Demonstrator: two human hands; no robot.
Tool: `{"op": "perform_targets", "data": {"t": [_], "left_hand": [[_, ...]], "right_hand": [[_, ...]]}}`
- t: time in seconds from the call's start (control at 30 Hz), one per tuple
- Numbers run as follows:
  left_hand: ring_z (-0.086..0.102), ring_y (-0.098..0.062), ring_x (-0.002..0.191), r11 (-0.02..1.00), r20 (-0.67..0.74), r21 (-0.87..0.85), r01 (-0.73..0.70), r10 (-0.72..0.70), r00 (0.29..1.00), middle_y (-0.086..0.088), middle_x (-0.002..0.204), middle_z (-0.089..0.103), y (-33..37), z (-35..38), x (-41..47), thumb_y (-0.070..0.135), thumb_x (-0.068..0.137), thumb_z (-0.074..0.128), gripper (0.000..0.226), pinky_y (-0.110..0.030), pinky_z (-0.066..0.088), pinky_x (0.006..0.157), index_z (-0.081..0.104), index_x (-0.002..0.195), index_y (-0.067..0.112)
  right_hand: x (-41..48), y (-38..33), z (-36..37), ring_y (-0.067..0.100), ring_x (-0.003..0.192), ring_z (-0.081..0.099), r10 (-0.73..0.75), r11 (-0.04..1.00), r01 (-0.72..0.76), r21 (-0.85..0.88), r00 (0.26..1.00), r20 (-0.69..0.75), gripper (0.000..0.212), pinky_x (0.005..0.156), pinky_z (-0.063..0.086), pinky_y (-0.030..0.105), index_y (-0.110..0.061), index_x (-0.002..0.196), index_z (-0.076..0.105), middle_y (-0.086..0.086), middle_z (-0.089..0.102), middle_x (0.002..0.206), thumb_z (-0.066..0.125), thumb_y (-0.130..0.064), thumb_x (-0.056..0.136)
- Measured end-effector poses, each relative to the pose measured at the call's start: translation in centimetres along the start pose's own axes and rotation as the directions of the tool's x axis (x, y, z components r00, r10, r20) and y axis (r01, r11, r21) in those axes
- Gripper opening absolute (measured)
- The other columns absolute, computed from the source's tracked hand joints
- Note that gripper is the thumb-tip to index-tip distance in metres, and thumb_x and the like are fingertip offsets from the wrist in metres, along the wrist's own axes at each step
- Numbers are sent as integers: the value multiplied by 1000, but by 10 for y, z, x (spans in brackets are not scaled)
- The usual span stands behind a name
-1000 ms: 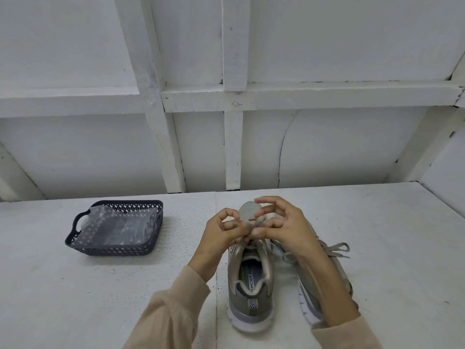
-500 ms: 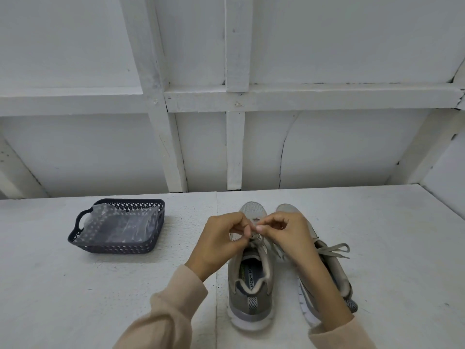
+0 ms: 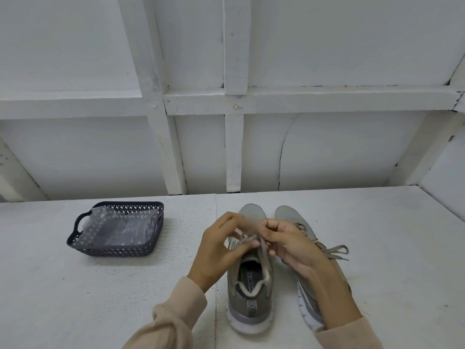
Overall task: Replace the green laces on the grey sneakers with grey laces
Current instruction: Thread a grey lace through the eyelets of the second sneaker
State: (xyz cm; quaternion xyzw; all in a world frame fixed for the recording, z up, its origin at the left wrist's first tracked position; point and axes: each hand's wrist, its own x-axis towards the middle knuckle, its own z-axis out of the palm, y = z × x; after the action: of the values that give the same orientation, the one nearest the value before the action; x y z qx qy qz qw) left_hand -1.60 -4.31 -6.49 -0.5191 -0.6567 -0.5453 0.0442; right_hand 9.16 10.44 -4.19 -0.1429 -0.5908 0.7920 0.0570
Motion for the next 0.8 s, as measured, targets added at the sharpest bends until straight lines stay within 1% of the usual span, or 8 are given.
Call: {"op": "perform_targets", "data": {"t": [0.2,0.3,0.4,0.47,0.57,0.7,0.77,0.8], "left_hand": [[70,-9,72,981,-105,-71,179,-186,977,9,78,73,-1,-5,-3,7,77,80,14,-26,58,69,73,81,19],[66,-8,62,927,-138,-95,362,-372,918,8,69,71,-18,-22,-7,2,74,80,23,-24,56,65,72,74,23],[64,-12,58,868,-113,-79,490,-496,861,2,65,71,-34,-33,-19,-1,73,80,27,-27,56,63,73,67,25],[64,-13,56,835,-108,-101,541,-550,828,-2,63,70,-36,-31,-25,-2,73,80,23,-27,55,61,73,68,20],[63,-13,54,806,-93,-144,574,-589,803,-5,61,69,-37,-29,-25,-2,73,80,17,-25,53,60,73,69,13],[65,-13,65,780,49,-131,612,-611,790,-3,69,70,-43,-34,-27,7,77,80,19,-30,54,67,73,71,24],[66,-6,87,766,141,-122,632,-617,775,5,88,72,-42,-33,-30,28,77,79,10,-26,51,79,71,82,30],[62,0,101,762,184,-118,637,-613,768,12,102,70,-39,-31,-32,41,73,77,21,-23,47,88,69,92,35]], "right_hand": [[-4,-9,-3,7,42,46,-25,956,-12,-293,992,-121,2,42,33,20,-6,80,72,3,59,56,72,-7,82],[-7,-11,-22,9,43,49,-67,827,-72,-558,972,-224,12,48,42,24,-11,72,73,3,60,53,75,-4,81],[-6,-9,-37,8,58,59,-129,614,-126,-779,958,-257,18,62,50,25,-22,65,73,-2,69,64,81,-10,76],[-1,-6,-38,11,68,64,-137,521,-149,-841,957,-254,10,67,51,25,-18,70,75,-1,72,70,81,-13,76],[3,-8,-33,8,67,62,-145,454,-163,-876,956,-253,8,61,46,16,-15,72,75,-3,70,69,79,-12,77],[4,-9,-28,5,69,60,-153,372,-169,-913,959,-240,19,65,43,19,-26,67,68,-6,68,72,76,-16,80],[2,-6,-24,11,85,62,-197,432,-139,-891,950,-244,7,75,45,24,-24,91,72,0,70,96,72,-20,85],[1,-3,-22,11,97,60,-189,503,-124,-856,950,-249,23,79,47,26,-22,111,68,0,65,112,69,-23,88]]}}
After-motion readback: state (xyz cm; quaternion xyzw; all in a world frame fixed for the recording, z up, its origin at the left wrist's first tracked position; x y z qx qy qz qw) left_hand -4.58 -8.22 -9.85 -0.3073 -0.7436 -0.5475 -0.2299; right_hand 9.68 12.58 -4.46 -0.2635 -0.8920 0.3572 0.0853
